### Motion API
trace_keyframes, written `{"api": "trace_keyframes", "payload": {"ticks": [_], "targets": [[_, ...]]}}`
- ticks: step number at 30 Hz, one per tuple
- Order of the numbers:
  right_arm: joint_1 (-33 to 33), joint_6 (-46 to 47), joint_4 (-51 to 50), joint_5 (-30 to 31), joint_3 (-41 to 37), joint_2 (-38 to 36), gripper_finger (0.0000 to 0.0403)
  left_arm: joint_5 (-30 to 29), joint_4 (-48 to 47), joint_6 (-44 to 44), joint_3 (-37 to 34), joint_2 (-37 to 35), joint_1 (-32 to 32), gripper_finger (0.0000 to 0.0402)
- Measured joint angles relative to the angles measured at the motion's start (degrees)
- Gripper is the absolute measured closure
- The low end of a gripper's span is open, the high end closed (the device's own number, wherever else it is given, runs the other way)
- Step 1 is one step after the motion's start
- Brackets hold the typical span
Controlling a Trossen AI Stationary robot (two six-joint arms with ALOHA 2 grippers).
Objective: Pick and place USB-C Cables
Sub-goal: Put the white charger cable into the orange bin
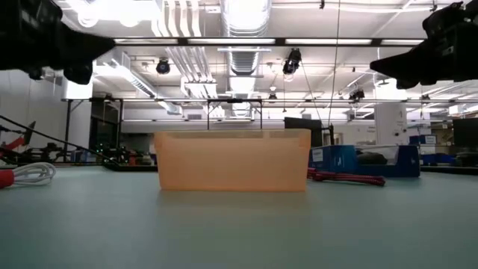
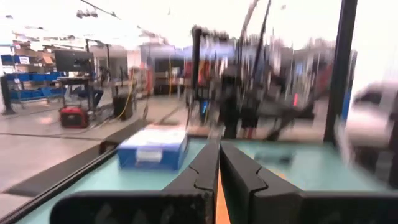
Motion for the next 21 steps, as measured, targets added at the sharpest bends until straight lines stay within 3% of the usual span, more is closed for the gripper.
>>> {"api": "trace_keyframes", "payload": {"ticks": [8, 14, 21], "targets": [[0.0, 4.3, 0.2, 0.0, 0.0, 0.0, 0.0394, 0.0, 12.6, -3.0, 0.0, 0.0, 0.0, 0.0402], [0.0, 19.1, 0.3, 0.0, 0.0, 0.0, 0.0394, -1.0, 13.8, -2.8, 0.0, 0.0, 0.0, 0.0402], [0.0, 22.4, 1.5, 0.0, 0.0, 0.0, 0.0394, -2.8, 14.9, -3.6, 0.0, 0.2, 0.0, 0.0402]]}}
